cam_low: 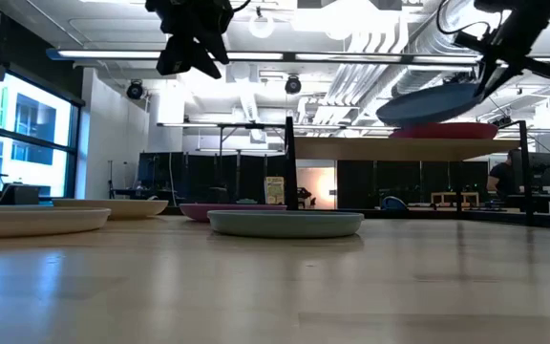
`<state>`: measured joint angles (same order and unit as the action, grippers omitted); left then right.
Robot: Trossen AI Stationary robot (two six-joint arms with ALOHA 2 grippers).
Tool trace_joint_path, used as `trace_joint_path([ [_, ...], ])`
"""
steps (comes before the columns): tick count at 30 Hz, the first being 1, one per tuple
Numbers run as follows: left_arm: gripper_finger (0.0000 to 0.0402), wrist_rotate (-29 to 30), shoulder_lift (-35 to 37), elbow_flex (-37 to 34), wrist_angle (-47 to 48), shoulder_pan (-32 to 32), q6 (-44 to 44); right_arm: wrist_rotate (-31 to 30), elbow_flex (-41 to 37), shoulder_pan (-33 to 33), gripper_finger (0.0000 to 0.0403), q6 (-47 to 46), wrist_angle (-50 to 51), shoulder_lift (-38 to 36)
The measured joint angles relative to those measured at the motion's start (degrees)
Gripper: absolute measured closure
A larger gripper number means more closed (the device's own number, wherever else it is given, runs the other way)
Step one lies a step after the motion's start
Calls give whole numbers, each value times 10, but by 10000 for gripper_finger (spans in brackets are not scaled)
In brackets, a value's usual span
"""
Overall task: Place and stack plates onto a shelf
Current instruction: Stack the blue plate on top of the pink plate on the shelf
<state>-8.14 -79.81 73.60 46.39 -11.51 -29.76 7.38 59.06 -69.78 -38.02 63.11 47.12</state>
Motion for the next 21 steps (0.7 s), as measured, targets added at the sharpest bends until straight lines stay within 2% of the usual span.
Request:
trace_joint_path([
  [8,284,0,0,0,0,0,14,15,-32,-50,403,-6,-1,-14],
  [21,284,0,0,0,0,0,15,21,-38,-52,401,-20,-16,-6],
])
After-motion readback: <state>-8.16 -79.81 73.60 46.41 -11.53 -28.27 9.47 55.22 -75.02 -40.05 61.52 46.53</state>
